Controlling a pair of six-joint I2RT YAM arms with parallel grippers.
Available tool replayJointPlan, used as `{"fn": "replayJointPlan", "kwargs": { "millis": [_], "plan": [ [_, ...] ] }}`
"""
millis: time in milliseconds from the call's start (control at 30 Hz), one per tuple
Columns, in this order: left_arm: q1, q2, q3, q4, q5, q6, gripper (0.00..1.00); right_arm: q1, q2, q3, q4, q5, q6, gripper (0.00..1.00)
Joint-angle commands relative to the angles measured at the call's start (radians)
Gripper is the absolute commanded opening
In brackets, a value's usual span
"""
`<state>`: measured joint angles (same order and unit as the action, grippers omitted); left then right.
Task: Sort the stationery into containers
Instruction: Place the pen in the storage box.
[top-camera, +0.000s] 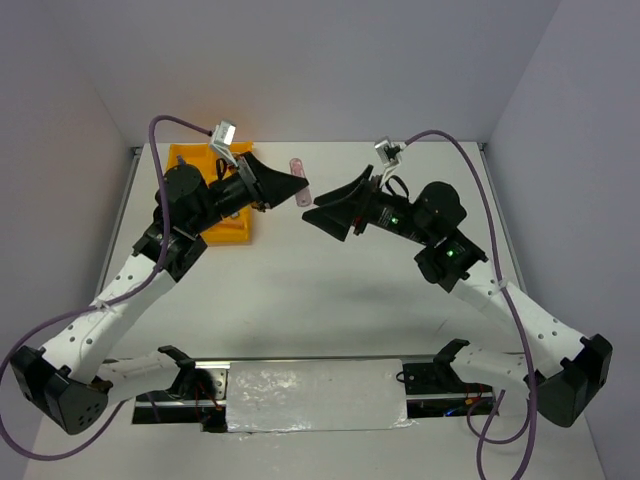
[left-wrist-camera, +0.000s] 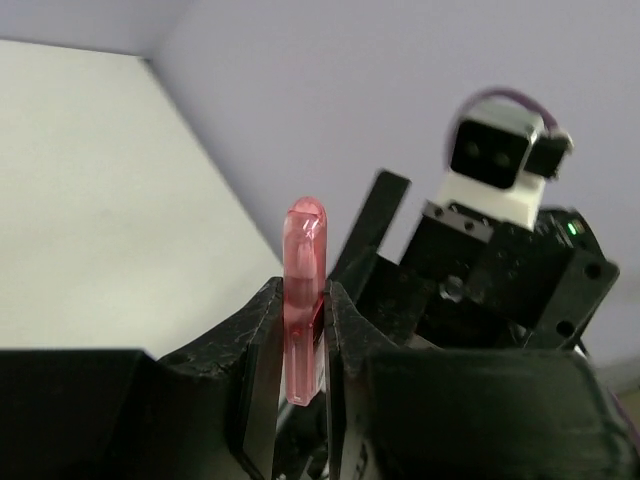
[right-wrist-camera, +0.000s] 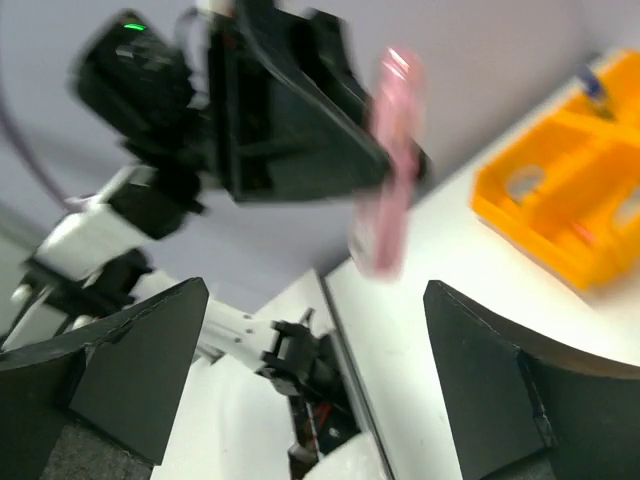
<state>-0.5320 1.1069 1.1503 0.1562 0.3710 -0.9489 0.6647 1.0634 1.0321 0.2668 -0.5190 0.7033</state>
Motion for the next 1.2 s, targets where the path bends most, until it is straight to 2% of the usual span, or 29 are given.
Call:
{"fn": "replayJointPlan", "kwargs": {
  "millis": [0, 67, 133, 200, 300, 400, 433, 500, 733, 1033, 1067, 1100, 1133, 1167],
  "plan": [
    [0.062, -0.002, 0.04, -0.089, -0.098, -0.022, 0.0, -0.068, -0.031, -0.061, -0.093, 0.002, 0.01, 0.98],
    [0.102, 0.008, 0.052, -0.116, -0.125, -0.01, 0.0, -0.088, -0.042, -0.101, -0.123, 0.026, -0.005, 0.98],
    [0.13, 0.043, 0.11, -0.283, -0.24, 0.022, 0.0, -0.105, -0.06, -0.124, -0.199, 0.068, -0.039, 0.98],
    [0.162, 0.092, 0.153, -0.459, -0.297, 0.082, 0.0, -0.109, -0.071, -0.122, -0.314, 0.158, -0.073, 0.98],
    [0.222, 0.224, 0.226, -0.62, -0.42, 0.217, 0.0, -0.112, -0.097, -0.084, -0.449, 0.244, -0.112, 0.99],
    [0.285, 0.396, 0.297, -0.705, -0.509, 0.373, 0.0, -0.113, -0.128, -0.034, -0.556, 0.27, -0.163, 0.99],
    [0.287, 0.427, 0.311, -0.711, -0.564, 0.44, 0.0, -0.112, -0.144, -0.02, -0.58, 0.274, -0.177, 0.99],
    [0.308, 0.52, 0.359, -0.737, -0.586, 0.488, 0.0, -0.114, -0.16, 0.016, -0.644, 0.274, -0.208, 0.99],
    [0.326, 0.703, 0.437, -0.704, -0.618, 0.559, 0.0, -0.116, -0.221, 0.048, -0.719, 0.131, -0.222, 0.99],
    [0.357, 0.814, 0.473, -0.731, -0.685, 0.587, 0.0, -0.114, -0.267, 0.123, -0.82, 0.109, -0.264, 0.99],
    [0.36, 0.821, 0.471, -0.733, -0.701, 0.584, 0.11, -0.114, -0.266, 0.149, -0.842, 0.108, -0.277, 0.99],
    [0.36, 0.821, 0.471, -0.733, -0.701, 0.581, 0.11, -0.114, -0.266, 0.149, -0.842, 0.108, -0.277, 0.99],
    [0.362, 0.823, 0.471, -0.733, -0.693, 0.581, 0.15, -0.114, -0.264, 0.164, -0.851, 0.108, -0.286, 0.99],
    [0.363, 0.827, 0.473, -0.733, -0.693, 0.578, 0.29, -0.116, -0.264, 0.172, -0.853, 0.096, -0.292, 0.99]
  ]
}}
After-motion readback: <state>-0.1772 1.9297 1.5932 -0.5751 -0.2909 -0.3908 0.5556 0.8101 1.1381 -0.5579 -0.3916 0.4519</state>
